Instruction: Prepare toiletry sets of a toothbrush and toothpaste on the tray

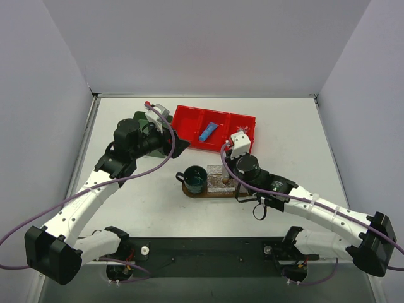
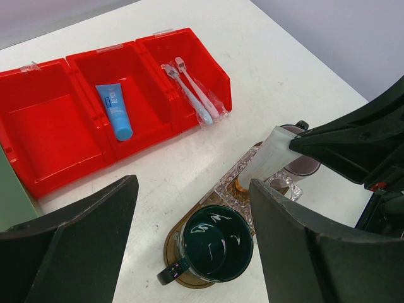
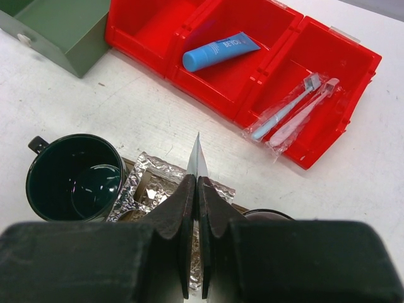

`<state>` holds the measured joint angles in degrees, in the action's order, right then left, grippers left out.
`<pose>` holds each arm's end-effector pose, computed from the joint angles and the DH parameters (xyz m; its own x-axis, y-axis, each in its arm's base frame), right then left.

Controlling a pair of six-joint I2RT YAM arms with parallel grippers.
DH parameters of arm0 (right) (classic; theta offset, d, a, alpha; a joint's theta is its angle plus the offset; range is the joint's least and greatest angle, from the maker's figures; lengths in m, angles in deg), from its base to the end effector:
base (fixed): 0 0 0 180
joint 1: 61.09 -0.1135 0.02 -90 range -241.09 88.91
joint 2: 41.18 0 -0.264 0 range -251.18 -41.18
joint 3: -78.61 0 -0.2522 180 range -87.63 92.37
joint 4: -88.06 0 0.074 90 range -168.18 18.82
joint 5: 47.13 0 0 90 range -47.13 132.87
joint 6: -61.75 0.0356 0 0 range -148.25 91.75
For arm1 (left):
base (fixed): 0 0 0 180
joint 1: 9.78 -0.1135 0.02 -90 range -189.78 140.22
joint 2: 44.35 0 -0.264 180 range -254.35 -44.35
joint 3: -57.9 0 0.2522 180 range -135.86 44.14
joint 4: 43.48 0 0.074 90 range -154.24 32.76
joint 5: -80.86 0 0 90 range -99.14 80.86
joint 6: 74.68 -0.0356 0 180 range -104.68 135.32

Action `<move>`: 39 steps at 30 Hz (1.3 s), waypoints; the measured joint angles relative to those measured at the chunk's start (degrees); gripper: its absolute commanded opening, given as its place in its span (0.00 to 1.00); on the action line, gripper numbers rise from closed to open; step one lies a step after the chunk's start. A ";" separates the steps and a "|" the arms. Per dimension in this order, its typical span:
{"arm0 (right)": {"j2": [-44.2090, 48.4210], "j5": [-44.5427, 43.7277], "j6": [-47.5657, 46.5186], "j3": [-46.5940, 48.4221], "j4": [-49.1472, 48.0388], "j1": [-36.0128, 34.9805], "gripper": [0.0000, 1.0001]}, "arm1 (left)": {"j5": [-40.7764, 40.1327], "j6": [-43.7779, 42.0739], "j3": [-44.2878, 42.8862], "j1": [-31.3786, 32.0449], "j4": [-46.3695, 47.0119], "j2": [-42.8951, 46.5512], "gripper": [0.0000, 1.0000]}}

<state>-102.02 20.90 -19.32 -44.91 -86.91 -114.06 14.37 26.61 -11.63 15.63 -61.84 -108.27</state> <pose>0.1602 0.1903 0.3074 -0.1775 0.0038 -0.9841 -0.4965 0.8630 0.0928 0.2278 -0.1239 0.3517 -0.3413 -0.0366 -0.9392 0.6915 0.6671 -0.2773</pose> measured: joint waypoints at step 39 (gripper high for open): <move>1.88 -1.64 2.05 0.57 1.51 -0.55 0.67 | -1.60 -2.80 0.00 0.94 -0.17 0.00 0.81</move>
<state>-100.14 19.26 -17.27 -44.35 -85.41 -114.61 12.77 23.81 -11.63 16.57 -62.02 -108.27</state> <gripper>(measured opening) 0.642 0.815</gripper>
